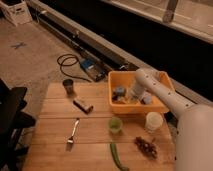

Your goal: Place brush in plastic cup

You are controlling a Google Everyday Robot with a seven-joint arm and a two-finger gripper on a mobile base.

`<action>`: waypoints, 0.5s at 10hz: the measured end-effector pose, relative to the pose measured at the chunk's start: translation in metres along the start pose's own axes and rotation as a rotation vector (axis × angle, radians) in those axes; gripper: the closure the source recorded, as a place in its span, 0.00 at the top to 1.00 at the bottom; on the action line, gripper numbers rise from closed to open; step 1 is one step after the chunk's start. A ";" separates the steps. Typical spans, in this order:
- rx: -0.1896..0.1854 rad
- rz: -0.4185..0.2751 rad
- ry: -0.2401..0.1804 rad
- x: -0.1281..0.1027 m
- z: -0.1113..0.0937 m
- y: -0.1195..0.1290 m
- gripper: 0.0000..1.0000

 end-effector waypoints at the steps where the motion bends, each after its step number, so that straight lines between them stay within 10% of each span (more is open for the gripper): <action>1: -0.010 0.000 -0.004 -0.002 0.003 0.002 0.65; 5: -0.010 -0.003 0.003 -0.002 0.001 0.001 0.65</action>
